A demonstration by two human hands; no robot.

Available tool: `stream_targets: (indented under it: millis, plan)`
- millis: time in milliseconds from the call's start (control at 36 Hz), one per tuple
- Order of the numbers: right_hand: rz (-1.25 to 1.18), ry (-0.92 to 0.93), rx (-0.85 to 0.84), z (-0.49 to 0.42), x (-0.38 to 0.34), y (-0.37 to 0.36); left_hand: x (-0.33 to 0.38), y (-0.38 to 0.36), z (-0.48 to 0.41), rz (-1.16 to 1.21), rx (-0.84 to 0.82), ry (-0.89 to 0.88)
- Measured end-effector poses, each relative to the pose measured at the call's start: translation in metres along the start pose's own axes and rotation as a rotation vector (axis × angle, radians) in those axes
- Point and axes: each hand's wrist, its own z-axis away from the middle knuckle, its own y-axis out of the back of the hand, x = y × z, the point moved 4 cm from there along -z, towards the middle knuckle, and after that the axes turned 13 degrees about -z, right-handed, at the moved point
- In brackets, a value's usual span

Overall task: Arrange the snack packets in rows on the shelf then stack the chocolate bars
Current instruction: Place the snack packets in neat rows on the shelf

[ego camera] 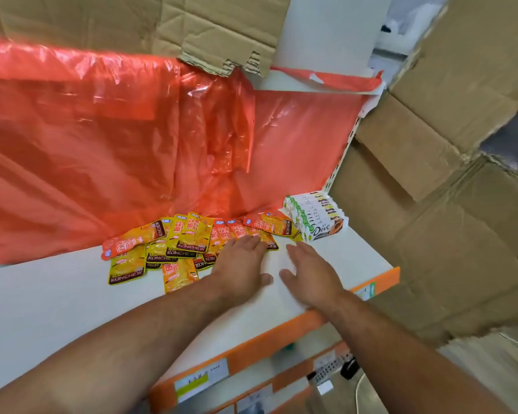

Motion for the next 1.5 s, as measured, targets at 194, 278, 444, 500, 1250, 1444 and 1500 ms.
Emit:
stream_targets:
  millis: [194,278,444,500,1250,1444,1500]
  plan:
    - [0.015,0.124,-0.071,-0.050,0.007,0.003,0.011,-0.012,-0.019,-0.025,-0.050,0.065]
    - [0.062,0.154,-0.149,-0.065,0.007,0.004,0.011,-0.016,-0.026,-0.031,-0.104,0.088]
    - [0.065,0.180,-0.283,-0.088,0.008,0.004,0.016,-0.018,-0.024,-0.057,-0.247,0.154]
    - [0.078,0.211,-0.328,-0.091,0.007,0.004,0.019,-0.017,-0.024,-0.079,-0.252,0.167]
    - [-0.091,0.143,-0.183,-0.055,0.014,0.001,0.043,-0.012,0.012,0.395,0.080,0.960]
    - [-0.257,0.066,-0.220,-0.051,0.024,0.002,0.041,-0.015,0.010,0.440,0.011,1.014]
    - [-0.274,0.052,-0.230,-0.052,0.026,0.005,0.039,-0.014,0.009,0.465,-0.016,1.022]
